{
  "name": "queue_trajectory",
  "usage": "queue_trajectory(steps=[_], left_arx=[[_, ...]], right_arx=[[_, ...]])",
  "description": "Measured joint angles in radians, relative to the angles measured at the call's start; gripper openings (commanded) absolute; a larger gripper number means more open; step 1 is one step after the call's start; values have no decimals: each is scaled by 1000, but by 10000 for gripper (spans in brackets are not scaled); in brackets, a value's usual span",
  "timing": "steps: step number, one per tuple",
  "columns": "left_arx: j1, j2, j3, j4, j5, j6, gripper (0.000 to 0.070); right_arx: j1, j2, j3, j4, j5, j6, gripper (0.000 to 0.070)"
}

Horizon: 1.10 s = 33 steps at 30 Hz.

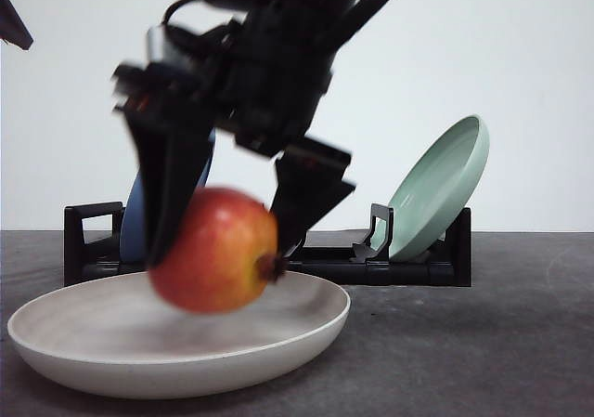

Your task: Place pomegranate in white plate

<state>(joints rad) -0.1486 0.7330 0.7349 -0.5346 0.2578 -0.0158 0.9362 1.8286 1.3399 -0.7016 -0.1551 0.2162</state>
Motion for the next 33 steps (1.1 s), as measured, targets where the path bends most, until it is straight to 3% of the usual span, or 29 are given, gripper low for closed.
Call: queue_trajectory(steps=[8,12,17,21,28,33], left_arx=[[0,0,0,0,-14,0,390],[0,0,0,0,-20,0,390],[0,0,0,0,-20,0,390],[0,0,0,0,-20,0,390],[0,0,0,0,-21,0,390],[0,0,0,0,-22,0,390]], right_arx=[[6,27,0,14,1,-3,510],[6,27,0,22,2,-3,584],[7,27,0,26,2,-3,597],[7,27,0,43,2,-4,689],[7,24,-2,30,29,-12,685],[5,-92,-134,228,50,-34,685]])
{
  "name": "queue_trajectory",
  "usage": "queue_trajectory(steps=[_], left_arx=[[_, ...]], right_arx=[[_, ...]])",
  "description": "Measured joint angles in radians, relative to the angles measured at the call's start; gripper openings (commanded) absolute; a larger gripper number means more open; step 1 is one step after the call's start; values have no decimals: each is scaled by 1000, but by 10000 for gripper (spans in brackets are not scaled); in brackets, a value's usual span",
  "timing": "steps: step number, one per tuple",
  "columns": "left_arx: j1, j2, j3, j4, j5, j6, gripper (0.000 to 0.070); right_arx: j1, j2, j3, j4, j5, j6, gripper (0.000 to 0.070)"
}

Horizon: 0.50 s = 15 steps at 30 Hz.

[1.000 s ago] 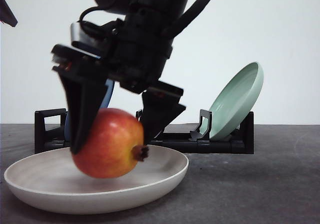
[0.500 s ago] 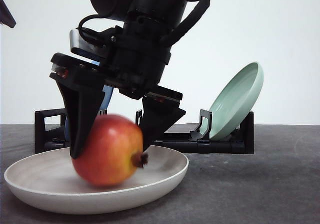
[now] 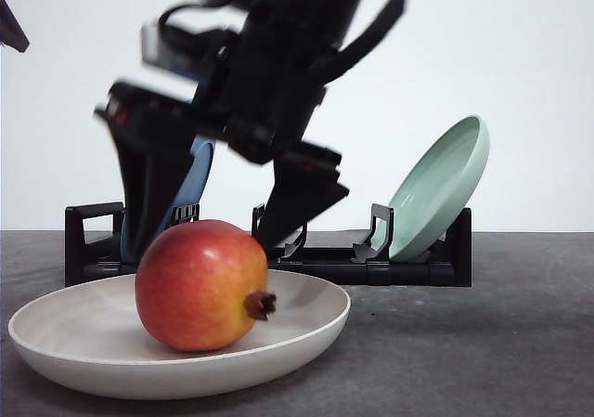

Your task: Place pomegranate in white plate

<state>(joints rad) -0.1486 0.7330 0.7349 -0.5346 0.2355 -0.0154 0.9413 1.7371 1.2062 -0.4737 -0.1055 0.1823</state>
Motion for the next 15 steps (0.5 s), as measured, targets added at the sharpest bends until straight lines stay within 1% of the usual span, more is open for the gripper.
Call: queue_trajectory(steps=[2,4,7,9,15], left_arx=[[0,0,0,0,-1,0,390],[0,0,0,0,-1,0,390],[0,0,0,0,-1,0,390],[0,0,0,0,-1,0,390],[0,0,0,0,-1,0,390]], right_arx=[[-3,-66,-88,100,-3,-3,685],[-14,-132,-185,197,-25,-3,685],[-37,-232,-324,296,-66,-3,684],[-63,-309,-402,330,-81,-4,684],[-164,-526,-539,337,-106,-3,682]])
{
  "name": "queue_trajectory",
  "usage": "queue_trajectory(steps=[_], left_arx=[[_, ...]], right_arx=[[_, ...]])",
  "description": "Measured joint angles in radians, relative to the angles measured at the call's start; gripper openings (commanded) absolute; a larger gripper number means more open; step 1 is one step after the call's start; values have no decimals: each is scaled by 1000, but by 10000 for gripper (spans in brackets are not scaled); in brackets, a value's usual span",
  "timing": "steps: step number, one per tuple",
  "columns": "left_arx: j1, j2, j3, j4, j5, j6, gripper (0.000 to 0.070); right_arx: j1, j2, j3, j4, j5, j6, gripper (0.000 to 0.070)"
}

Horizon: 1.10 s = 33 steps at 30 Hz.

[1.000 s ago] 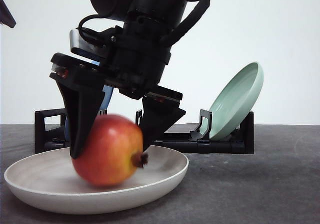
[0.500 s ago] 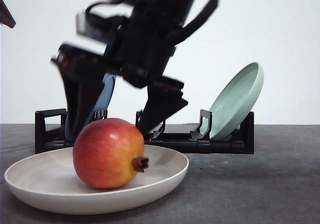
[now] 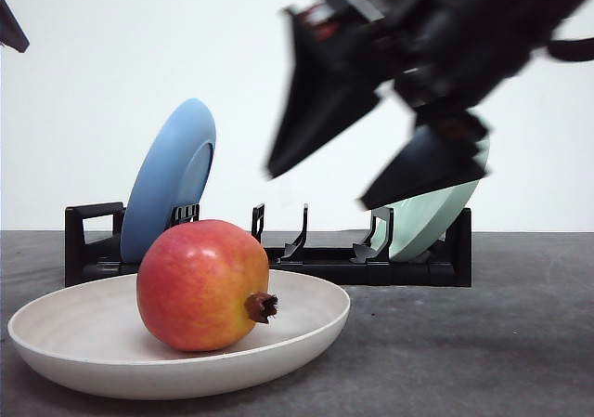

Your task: Place pomegranate in white plate

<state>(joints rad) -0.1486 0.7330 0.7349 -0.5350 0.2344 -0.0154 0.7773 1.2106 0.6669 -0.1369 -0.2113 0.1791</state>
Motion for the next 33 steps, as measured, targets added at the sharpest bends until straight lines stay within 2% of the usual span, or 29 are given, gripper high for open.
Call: queue_trajectory(steps=[8,17,21,26,27,28,29,30,31,33], left_arx=[[0,0,0,-4,0,0,390],[0,0,0,-6,0,0,390],[0,0,0,-6,0,0,390],[0,0,0,-13,0,-13,388],[0,0,0,-16,0,-16,347],[0,-1,0,-18,0,-18,238],[0,-1,0,-20,0,-20,59],[0,-1,0,-24,0,-22,37],[0,-1,0,-29,0,-25,17],[0,-1,0,-34,0,-28,0]], right_arx=[[-171,-195,-66,-159,-6,-16,648],[-367,-307,-66,-227,-6,-52,641],[-420,-330,-66,-225,-18,-53,642],[-434,-340,-66,-223,-22,-53,629],[-435,-340,-66,-223,-22,-53,528],[-436,-340,-66,-223,-22,-52,374],[-437,-340,-66,-223,-22,-52,163],[-437,-340,-66,-223,-22,-52,55],[-437,-340,-66,-223,-22,-52,6],[-437,-340,-66,-221,-22,-53,17]])
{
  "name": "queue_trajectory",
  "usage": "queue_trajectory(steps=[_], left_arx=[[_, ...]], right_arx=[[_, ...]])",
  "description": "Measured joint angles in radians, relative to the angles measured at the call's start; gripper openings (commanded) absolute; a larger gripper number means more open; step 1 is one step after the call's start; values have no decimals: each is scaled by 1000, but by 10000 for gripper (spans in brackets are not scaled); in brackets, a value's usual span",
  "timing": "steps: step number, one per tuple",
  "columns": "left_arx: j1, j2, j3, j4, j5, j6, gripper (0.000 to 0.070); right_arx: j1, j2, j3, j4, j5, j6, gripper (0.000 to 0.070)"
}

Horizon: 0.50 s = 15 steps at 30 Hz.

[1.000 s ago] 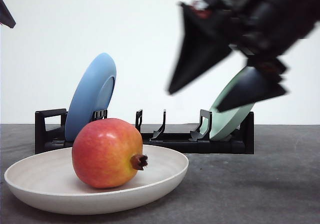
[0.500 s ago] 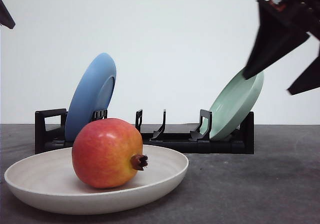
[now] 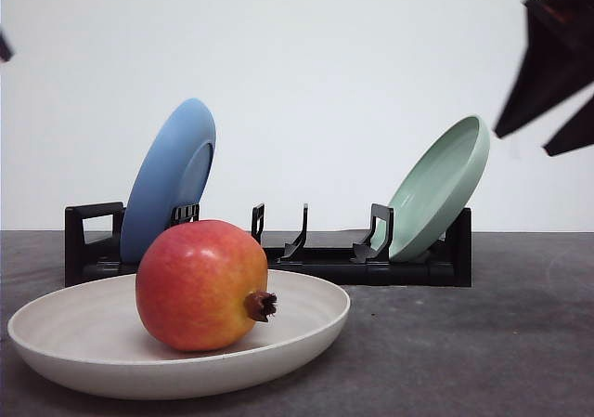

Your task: Place pomegranate in white plate

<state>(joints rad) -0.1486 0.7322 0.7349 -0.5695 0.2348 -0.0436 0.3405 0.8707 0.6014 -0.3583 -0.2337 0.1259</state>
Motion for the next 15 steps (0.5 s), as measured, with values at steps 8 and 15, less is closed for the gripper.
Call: queue_trajectory(steps=[8,15], left_arx=[[0,-3,0,5,0,-2,0],[0,-3,0,5,0,-2,0]], right_arx=[[0,0,0,10,0,0,17],[0,0,0,11,0,0,17]])
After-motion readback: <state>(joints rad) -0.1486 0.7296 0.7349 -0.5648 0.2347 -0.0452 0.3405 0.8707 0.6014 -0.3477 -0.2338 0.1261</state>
